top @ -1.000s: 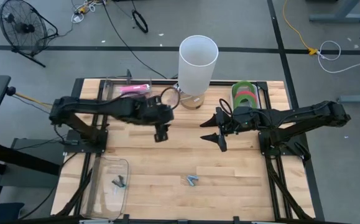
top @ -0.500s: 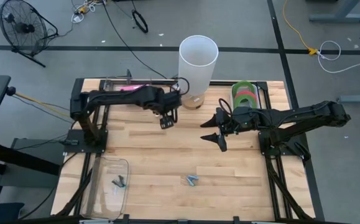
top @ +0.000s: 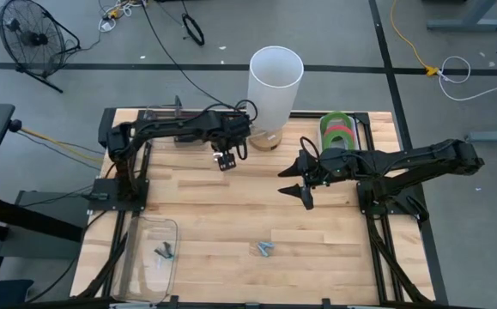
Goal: Pick and place Stapler, Stapler remover, tape
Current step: Adjust the top transparent bin
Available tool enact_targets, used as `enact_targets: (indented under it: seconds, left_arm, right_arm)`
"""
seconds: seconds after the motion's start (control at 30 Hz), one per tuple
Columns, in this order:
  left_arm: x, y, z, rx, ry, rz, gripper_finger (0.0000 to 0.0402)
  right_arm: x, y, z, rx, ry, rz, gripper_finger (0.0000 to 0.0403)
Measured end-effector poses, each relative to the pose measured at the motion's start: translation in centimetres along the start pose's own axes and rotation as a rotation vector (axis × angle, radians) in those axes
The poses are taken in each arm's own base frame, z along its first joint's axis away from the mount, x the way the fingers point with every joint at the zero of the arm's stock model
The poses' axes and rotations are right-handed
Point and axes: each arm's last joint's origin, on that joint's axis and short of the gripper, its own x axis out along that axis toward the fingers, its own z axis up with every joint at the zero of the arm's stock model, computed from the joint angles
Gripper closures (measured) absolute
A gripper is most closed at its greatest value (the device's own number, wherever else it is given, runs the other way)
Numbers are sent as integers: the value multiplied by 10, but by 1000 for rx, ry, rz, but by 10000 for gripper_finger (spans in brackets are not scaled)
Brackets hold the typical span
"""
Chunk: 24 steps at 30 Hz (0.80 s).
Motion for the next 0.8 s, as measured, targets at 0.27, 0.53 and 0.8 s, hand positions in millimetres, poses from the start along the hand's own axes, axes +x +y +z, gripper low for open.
enact_targets:
  seconds: [0.27,0.53,0.8]
  left_arm:
    - [10,0,-5,-85,95,14,101]
    - [-2,-20,-12,-74,134,2,101]
    - [-11,-41,-18,-27,159,41,101]
  right_arm:
    - [0,-1,1,0,-20,-52,140]
    - [0,-2,2,-3,-39,-71,140]
    - [0,-2,3,-3,-43,-70,140]
